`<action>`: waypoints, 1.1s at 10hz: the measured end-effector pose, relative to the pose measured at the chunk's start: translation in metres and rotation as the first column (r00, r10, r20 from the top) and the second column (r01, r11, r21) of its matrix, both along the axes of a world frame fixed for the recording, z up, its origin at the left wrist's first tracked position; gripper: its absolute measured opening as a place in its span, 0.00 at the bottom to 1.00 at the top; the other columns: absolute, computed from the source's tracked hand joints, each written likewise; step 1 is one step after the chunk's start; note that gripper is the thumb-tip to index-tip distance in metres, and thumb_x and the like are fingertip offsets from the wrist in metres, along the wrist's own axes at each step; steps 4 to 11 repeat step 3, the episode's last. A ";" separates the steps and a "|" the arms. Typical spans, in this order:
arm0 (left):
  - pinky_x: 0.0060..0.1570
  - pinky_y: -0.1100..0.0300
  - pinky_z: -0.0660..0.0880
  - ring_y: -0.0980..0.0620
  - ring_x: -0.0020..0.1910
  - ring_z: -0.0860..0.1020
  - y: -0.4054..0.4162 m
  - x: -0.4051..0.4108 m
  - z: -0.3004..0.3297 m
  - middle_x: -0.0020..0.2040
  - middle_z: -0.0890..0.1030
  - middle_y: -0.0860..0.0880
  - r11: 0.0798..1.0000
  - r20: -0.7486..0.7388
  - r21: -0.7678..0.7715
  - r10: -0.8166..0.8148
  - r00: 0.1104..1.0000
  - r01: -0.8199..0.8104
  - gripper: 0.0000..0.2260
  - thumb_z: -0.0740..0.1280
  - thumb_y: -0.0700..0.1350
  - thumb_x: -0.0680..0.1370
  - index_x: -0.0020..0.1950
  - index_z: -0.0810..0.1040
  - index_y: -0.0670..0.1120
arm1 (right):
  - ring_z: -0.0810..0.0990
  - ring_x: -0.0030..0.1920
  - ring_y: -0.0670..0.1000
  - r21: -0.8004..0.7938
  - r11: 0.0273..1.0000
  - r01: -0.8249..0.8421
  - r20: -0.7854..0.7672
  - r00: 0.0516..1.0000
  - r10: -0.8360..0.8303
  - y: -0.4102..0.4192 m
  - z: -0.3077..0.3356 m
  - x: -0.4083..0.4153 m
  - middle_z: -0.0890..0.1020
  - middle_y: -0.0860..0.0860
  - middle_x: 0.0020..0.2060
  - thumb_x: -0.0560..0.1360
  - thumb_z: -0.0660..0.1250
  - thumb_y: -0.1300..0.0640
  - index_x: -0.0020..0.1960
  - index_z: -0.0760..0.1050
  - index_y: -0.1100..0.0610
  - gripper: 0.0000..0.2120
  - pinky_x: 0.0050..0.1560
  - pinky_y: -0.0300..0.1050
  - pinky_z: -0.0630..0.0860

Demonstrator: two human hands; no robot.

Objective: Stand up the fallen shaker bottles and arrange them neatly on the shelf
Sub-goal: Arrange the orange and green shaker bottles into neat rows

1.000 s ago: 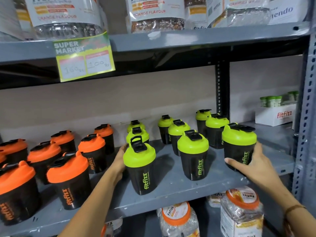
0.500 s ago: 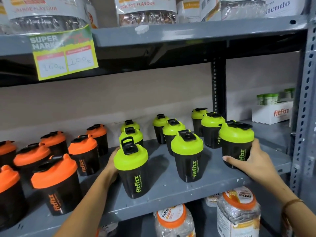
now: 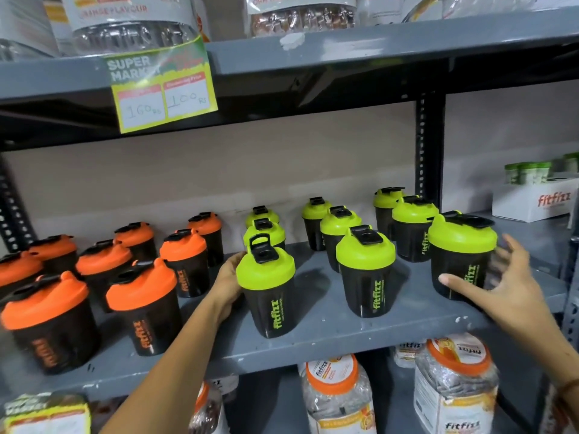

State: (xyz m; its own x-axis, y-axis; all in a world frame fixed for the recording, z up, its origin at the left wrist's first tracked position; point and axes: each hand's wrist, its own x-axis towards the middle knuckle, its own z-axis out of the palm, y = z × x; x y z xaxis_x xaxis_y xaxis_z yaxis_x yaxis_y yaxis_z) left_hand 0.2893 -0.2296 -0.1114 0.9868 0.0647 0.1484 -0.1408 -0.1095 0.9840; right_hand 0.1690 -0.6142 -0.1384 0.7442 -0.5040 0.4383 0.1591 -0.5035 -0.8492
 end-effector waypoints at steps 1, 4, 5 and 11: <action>0.32 0.69 0.77 0.54 0.41 0.81 0.012 -0.014 -0.008 0.57 0.80 0.38 0.999 0.052 -0.045 0.003 0.999 -0.001 0.16 0.65 0.31 0.76 0.62 0.74 0.40 | 0.69 0.71 0.54 0.081 0.995 0.059 0.169 0.983 -0.072 0.013 -0.003 -0.023 0.67 0.55 0.74 0.56 0.75 0.31 0.77 0.55 0.50 0.57 0.69 0.54 0.68; 0.69 0.49 0.68 0.48 0.68 0.71 0.027 -0.068 -0.023 0.71 0.72 0.47 0.996 0.101 0.000 0.090 0.991 -0.090 0.20 0.62 0.45 0.79 0.71 0.68 0.47 | 0.72 0.66 0.42 0.185 0.982 0.038 0.567 0.812 -0.138 0.054 0.007 -0.097 0.72 0.47 0.68 0.68 0.71 0.35 0.65 0.65 0.34 0.29 0.65 0.37 0.70; 0.69 0.49 0.68 0.48 0.68 0.71 0.027 -0.068 -0.023 0.71 0.72 0.47 0.996 0.101 0.000 0.090 0.991 -0.090 0.20 0.62 0.45 0.79 0.71 0.68 0.47 | 0.72 0.66 0.42 0.185 0.982 0.038 0.567 0.812 -0.138 0.054 0.007 -0.097 0.72 0.47 0.68 0.68 0.71 0.35 0.65 0.65 0.34 0.29 0.65 0.37 0.70; 0.69 0.49 0.68 0.48 0.68 0.71 0.027 -0.068 -0.023 0.71 0.72 0.47 0.996 0.101 0.000 0.090 0.991 -0.090 0.20 0.62 0.45 0.79 0.71 0.68 0.47 | 0.72 0.66 0.42 0.185 0.982 0.038 0.567 0.812 -0.138 0.054 0.007 -0.097 0.72 0.47 0.68 0.68 0.71 0.35 0.65 0.65 0.34 0.29 0.65 0.37 0.70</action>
